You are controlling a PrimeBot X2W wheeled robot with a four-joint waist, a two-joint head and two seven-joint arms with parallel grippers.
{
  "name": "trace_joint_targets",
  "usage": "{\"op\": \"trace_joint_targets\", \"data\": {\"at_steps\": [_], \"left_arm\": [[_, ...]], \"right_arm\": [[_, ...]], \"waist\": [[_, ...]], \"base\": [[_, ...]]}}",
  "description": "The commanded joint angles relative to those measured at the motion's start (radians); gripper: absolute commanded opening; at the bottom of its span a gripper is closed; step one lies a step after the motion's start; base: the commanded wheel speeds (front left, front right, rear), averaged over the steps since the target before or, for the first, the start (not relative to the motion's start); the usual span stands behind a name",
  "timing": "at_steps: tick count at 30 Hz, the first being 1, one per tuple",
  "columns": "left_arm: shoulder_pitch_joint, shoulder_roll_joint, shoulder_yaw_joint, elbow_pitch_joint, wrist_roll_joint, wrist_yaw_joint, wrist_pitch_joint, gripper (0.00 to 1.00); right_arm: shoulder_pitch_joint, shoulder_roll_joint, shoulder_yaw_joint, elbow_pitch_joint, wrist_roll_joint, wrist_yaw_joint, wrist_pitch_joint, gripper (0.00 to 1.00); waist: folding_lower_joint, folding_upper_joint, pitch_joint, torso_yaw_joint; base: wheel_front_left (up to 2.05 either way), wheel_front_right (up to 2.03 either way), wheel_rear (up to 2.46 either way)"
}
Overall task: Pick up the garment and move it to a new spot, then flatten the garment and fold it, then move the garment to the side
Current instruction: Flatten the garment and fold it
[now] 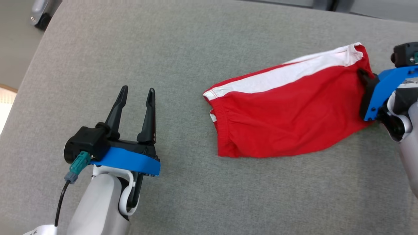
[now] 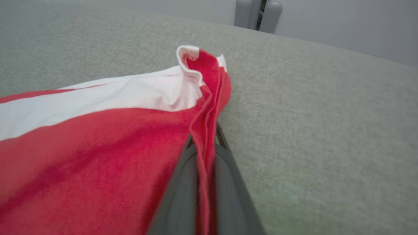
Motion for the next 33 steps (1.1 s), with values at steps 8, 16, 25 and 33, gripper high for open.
{"op": "trace_joint_targets", "data": {"at_steps": [8,16,25,33], "left_arm": [[0.032,0.048,-0.012,0.047,-0.015,-0.005,0.003,1.0],[0.069,0.065,-0.032,0.049,-0.011,-0.002,0.036,1.0],[0.079,0.054,-0.044,0.055,-0.027,0.016,0.056,1.0],[0.073,0.045,-0.049,0.047,-0.038,0.021,0.05,1.0]], "right_arm": [[0.114,-0.047,-0.059,-0.025,-0.048,0.0,-0.075,0.0],[0.18,-0.069,-0.221,0.001,-0.208,0.0,-0.135,0.0],[0.185,0.038,-0.28,-0.083,-0.343,0.0,-0.076,0.0],[0.144,0.211,-0.201,-0.16,-0.391,0.0,0.032,0.0]], "waist": [[-0.0001,0.0,-0.117,-0.086],[-0.0001,0.0,-0.182,-0.112],[-0.0001,0.0,-0.208,-0.095],[-0.0001,0.0,-0.197,-0.063]], "base": [[0.0,0.0,0.0],[0.0,0.0,0.0],[0.0,0.0,0.0],[0.0,0.0,0.0]]}}
